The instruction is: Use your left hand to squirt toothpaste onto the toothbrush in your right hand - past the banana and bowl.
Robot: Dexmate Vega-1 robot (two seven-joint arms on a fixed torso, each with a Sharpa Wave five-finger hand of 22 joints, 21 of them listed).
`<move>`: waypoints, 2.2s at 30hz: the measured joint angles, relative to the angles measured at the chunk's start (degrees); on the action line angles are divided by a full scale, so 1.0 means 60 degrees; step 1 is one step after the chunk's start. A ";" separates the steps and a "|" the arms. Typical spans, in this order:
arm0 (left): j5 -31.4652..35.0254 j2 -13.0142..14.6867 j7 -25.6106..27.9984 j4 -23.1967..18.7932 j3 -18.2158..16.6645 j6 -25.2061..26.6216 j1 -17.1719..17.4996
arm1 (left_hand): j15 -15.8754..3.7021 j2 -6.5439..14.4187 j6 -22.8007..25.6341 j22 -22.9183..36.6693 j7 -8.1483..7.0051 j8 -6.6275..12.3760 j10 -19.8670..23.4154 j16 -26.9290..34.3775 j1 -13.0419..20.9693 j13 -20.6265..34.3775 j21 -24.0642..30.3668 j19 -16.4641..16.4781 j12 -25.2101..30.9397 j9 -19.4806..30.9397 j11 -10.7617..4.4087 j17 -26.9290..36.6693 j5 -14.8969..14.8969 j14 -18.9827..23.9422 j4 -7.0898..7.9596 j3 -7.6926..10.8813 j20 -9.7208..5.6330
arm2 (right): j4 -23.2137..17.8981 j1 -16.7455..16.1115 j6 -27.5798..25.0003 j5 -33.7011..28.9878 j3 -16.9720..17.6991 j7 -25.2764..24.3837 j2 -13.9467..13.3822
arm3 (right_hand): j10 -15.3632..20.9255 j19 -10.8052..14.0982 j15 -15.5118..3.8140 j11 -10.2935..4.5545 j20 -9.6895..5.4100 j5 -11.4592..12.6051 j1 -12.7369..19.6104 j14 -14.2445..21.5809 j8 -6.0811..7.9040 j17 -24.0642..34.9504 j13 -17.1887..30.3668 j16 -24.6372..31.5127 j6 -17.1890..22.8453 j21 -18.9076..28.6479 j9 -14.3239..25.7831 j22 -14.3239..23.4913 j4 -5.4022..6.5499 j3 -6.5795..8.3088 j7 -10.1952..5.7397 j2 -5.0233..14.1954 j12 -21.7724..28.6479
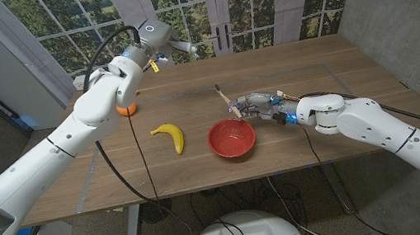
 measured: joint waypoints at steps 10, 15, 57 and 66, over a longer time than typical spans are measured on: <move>0.0270 0.0052 -0.0698 -0.0022 -0.0066 -0.0842 -0.0351 | -0.0033 -0.0037 0.0051 0.0000 -0.0051 0.0000 0.0117 -0.0001 0.0036 0.0006 0.0076 0.0001 -0.0029 -0.0001 -0.0017 -0.0001 -0.0001 0.0071 -0.0003 -0.0076 0.0000 | 0.0146 0.0333 -0.0286 0.0299 -0.0181 0.0154 0.0152 | -0.0050 -0.0033 -0.0036 0.0051 0.0033 0.0086 0.0000 -0.0036 -0.0062 -0.0088 0.0003 0.0070 0.0002 0.0037 0.0003 0.0000 0.0001 -0.0052 0.0102 0.0000 0.0076; 0.0336 0.0072 -0.1039 -0.0029 -0.0106 -0.1223 -0.0477 | -0.0033 -0.0074 0.0086 0.0000 -0.0086 0.0000 0.0149 -0.0001 0.0072 0.0008 0.0076 -0.0070 -0.0030 0.0000 -0.0047 -0.0001 -0.0001 0.0072 -0.0001 -0.0077 0.0002 | 0.0138 0.0440 -0.0485 0.0450 -0.0204 0.0092 0.0179 | -0.0083 -0.0033 -0.0036 0.0084 0.0033 0.0104 0.0009 -0.0035 -0.0084 -0.0088 -0.0017 0.0070 0.0001 0.0037 0.0051 -0.0001 -0.0012 -0.0114 0.0103 0.0009 0.0076; 0.0388 0.0110 -0.3151 0.0536 0.0179 -0.4668 -0.2162 | -0.0035 -0.0072 0.0135 -0.0026 -0.0206 0.0036 0.0234 -0.0001 0.0220 0.0002 0.0276 -0.0119 -0.0093 -0.0026 -0.0033 0.0036 0.0036 0.0067 0.0026 -0.0263 0.0017 | -0.0478 0.0913 -0.1046 0.0293 -0.0542 -0.0819 0.0342 | -0.0135 -0.0099 -0.0017 0.0238 0.0101 0.0398 0.0189 -0.0119 -0.0234 -0.0163 -0.0082 0.0260 0.0068 0.0331 0.0249 -0.0023 -0.0001 -0.0158 0.0274 0.0013 0.0221; 0.0534 -0.0018 -0.3540 0.0699 0.0342 -0.5207 -0.2533 | -0.0035 -0.0073 0.0189 -0.0025 -0.0260 0.0036 0.0268 -0.0001 0.0219 0.0007 0.0312 -0.0137 -0.0103 -0.0026 -0.0067 0.0033 0.0036 0.0067 0.0027 -0.0343 -0.0001 | -0.0805 0.0928 -0.1024 -0.0112 -0.0678 -0.1076 0.0336 | -0.0135 -0.0134 -0.0017 0.0238 0.0066 0.0474 0.0188 -0.0119 -0.0259 -0.0139 -0.0090 0.0259 0.0068 0.0331 0.0268 -0.0022 -0.0010 -0.0168 0.0274 0.0013 0.0221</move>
